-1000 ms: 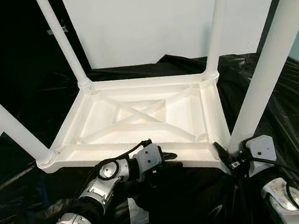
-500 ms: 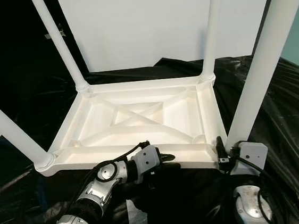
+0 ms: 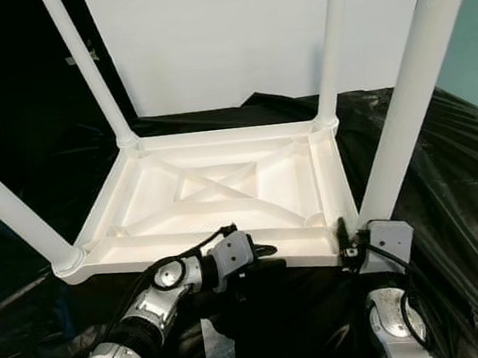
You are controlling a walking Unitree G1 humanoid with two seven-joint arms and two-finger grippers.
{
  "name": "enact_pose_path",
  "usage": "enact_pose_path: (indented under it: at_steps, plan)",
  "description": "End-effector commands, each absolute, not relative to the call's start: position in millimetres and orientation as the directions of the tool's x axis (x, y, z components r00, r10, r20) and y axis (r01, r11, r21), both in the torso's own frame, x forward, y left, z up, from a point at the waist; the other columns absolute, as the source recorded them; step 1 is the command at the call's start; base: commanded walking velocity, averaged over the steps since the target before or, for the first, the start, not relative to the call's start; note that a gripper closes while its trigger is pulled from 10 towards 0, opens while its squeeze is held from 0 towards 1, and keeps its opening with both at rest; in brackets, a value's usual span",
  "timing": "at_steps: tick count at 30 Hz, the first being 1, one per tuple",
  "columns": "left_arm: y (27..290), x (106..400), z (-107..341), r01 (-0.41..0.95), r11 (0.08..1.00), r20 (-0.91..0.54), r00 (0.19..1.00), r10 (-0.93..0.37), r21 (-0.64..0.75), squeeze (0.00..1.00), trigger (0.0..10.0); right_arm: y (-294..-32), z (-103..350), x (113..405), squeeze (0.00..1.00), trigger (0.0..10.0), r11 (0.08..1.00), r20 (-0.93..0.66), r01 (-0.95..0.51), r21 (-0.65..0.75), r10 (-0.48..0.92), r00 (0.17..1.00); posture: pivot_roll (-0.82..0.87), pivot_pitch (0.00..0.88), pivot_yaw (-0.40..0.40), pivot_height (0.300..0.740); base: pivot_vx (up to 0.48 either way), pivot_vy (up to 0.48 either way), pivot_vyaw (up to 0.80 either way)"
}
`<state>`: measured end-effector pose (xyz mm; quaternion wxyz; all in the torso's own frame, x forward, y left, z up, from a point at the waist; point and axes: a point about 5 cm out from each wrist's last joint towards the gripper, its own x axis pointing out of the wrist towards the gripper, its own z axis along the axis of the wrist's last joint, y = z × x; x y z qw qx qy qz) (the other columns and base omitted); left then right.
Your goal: Building children table
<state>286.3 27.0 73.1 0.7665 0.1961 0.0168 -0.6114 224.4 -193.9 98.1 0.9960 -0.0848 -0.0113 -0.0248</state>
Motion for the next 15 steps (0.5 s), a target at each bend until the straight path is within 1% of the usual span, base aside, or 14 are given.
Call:
enact_pose_path:
  at_steps: [1, 2, 3, 4, 5, 7, 9, 13, 14, 15]
  plan:
    - [32, 275, 39, 0.936, 0.283, -0.366, 0.343, -0.865, 0.209, 0.00, 10.0, -181, 92, 226, 0.98, 10.0, 0.988, -0.012, -0.042, -0.148, 0.040, 0.999, -0.08, 0.000, 0.050, 0.740, 0.000, 0.000, 0.00]
    - [32, 275, 39, 0.936, 0.282, -0.366, 0.342, -0.866, 0.209, 0.00, 10.0, -183, 93, 224, 0.00, 10.0, 0.985, -0.013, -0.075, -0.156, 0.074, 0.997, -0.08, 0.000, 0.051, 0.740, 0.000, 0.000, 0.00]
    - [32, 275, 39, 0.936, 0.282, -0.366, 0.342, -0.866, 0.209, 0.00, 10.0, -183, 93, 224, 0.00, 10.0, 0.985, -0.013, -0.075, -0.156, 0.074, 0.997, -0.08, 0.000, 0.051, 0.740, 0.000, 0.000, 0.00]
    - [31, 275, 39, 0.937, 0.281, -0.365, 0.341, -0.866, 0.208, 0.00, 10.0, -186, 95, 223, 0.00, 10.0, 0.980, -0.017, -0.119, -0.159, 0.118, 0.993, -0.08, 0.000, 0.053, 0.740, 0.000, 0.000, 0.00]
    - [31, 275, 39, 0.937, 0.281, -0.365, 0.341, -0.866, 0.208, 0.00, 10.0, -186, 95, 223, 0.00, 10.0, 0.980, -0.017, -0.119, -0.159, 0.118, 0.993, -0.08, 0.000, 0.053, 0.740, 0.000, 0.000, 0.00]
    - [30, 274, 39, 0.938, 0.276, -0.364, 0.336, -0.869, 0.207, 0.00, 10.0, -196, 102, 221, 0.00, 10.0, 0.964, -0.016, -0.198, -0.177, 0.199, 0.980, -0.09, 0.000, 0.056, 0.740, 0.000, 0.000, 0.00]
    - [30, 275, 39, 0.939, 0.273, -0.364, 0.333, -0.870, 0.208, 0.00, 10.0, -206, 109, 220, 0.00, 10.0, 0.949, -0.023, -0.250, -0.190, 0.250, 0.968, -0.09, 0.000, 0.059, 0.740, 0.000, 0.000, 0.00]
    - [30, 275, 40, 0.939, 0.273, -0.365, 0.333, -0.870, 0.208, 0.00, 10.0, -212, 112, 219, 0.00, 10.0, 0.940, -0.037, -0.279, -0.198, 0.277, 0.960, -0.09, 0.000, 0.060, 0.740, 0.000, 0.000, 0.00]
    - [30, 275, 40, 0.939, 0.272, -0.365, 0.333, -0.870, 0.208, 0.00, 10.0, -217, 113, 219, 0.00, 4.4, 0.935, -0.043, -0.288, -0.206, 0.285, 0.958, -0.09, 0.000, 0.062, 0.740, 0.000, 0.000, 0.00]
    - [30, 275, 40, 0.939, 0.271, -0.365, 0.332, -0.870, 0.209, 0.00, 10.0, -220, 114, 219, 0.00, 0.0, 0.930, -0.050, -0.296, -0.218, 0.292, 0.955, -0.09, 0.000, 0.063, 0.740, 0.000, 0.000, 0.00]
